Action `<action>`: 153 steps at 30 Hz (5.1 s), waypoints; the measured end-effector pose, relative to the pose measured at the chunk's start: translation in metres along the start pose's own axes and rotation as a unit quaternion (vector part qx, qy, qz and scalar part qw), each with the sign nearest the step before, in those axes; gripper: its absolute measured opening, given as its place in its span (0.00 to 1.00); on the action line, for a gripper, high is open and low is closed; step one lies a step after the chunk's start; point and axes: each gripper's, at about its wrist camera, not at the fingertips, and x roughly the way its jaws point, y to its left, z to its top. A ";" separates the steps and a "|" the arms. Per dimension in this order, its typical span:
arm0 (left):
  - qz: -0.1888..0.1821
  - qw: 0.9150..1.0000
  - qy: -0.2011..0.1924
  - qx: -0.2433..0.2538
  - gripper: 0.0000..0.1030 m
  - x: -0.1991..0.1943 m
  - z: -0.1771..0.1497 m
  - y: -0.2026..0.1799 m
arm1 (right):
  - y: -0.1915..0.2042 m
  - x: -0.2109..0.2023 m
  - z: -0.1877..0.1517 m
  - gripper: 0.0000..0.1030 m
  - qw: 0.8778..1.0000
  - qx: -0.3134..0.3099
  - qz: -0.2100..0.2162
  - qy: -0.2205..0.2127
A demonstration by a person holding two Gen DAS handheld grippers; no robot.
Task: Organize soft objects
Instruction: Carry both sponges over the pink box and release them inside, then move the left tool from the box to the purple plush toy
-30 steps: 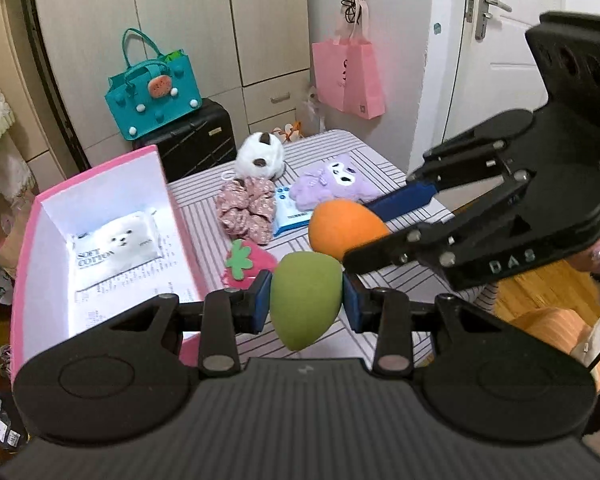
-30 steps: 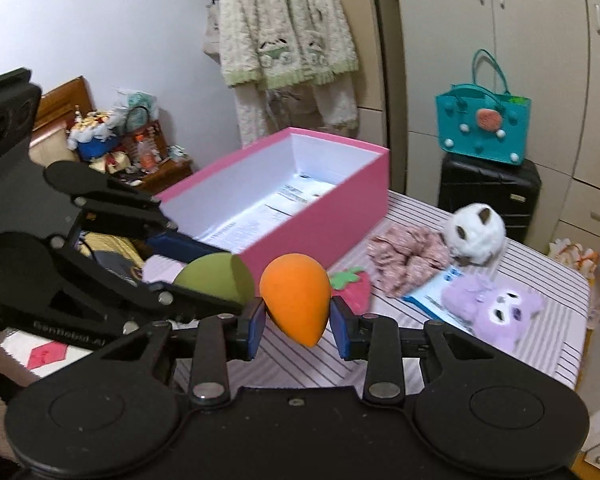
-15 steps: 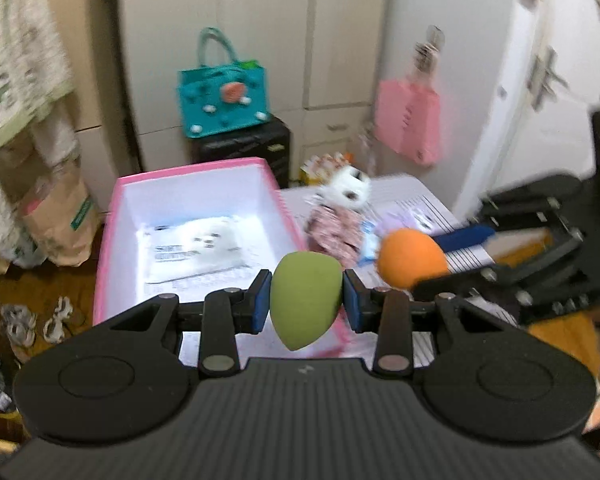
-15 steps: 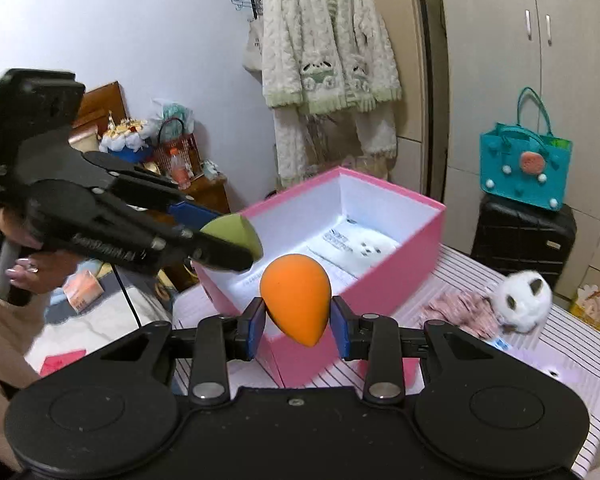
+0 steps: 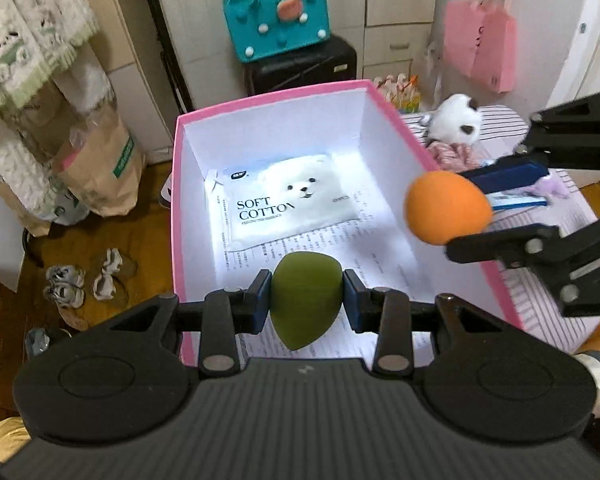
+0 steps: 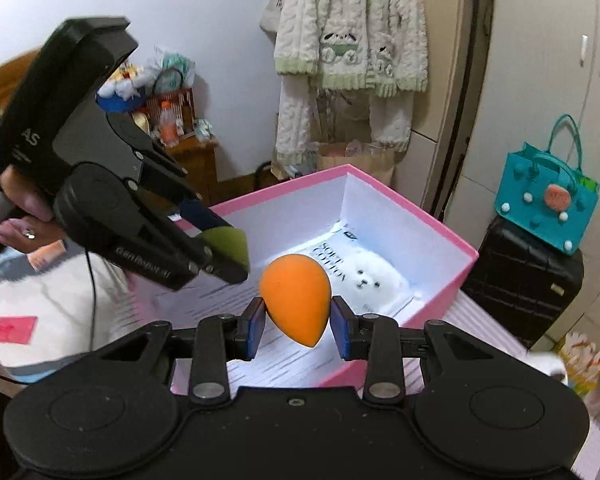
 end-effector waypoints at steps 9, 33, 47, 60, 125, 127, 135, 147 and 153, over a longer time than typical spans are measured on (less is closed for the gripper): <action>-0.012 0.998 0.047 -0.038 0.35 0.049 0.026 0.026 | -0.011 0.049 0.011 0.39 0.997 -0.060 0.026 0.035; 0.000 0.995 0.056 -0.083 0.37 0.092 0.035 0.027 | -0.038 0.123 0.024 0.39 0.979 -0.075 0.023 0.190; -0.009 0.996 0.030 -0.089 0.47 0.084 0.032 0.028 | -0.043 0.118 0.027 0.46 0.984 -0.017 0.047 0.169; 0.010 0.996 -0.018 -0.089 0.50 0.021 0.019 0.027 | -0.035 0.058 0.024 0.49 0.990 0.067 0.052 0.112; -0.150 0.969 -0.185 0.063 0.98 -0.058 -0.028 -0.210 | -0.020 -0.181 -0.180 0.92 0.977 0.123 -0.135 -0.110; -0.163 0.968 -0.179 0.059 0.98 -0.044 -0.022 -0.220 | -0.027 -0.177 -0.192 0.92 0.974 0.125 -0.149 -0.120; -0.157 0.970 -0.184 0.039 0.98 0.017 -0.004 -0.246 | -0.071 -0.141 -0.223 0.92 0.965 0.160 -0.166 -0.121; -0.120 0.976 -0.181 -0.023 0.92 0.094 0.022 -0.250 | -0.119 -0.090 -0.232 0.92 0.959 0.190 -0.195 -0.076; -0.113 0.980 -0.149 -0.065 0.87 0.123 0.034 -0.249 | -0.140 -0.074 -0.231 0.92 0.958 0.212 -0.179 -0.073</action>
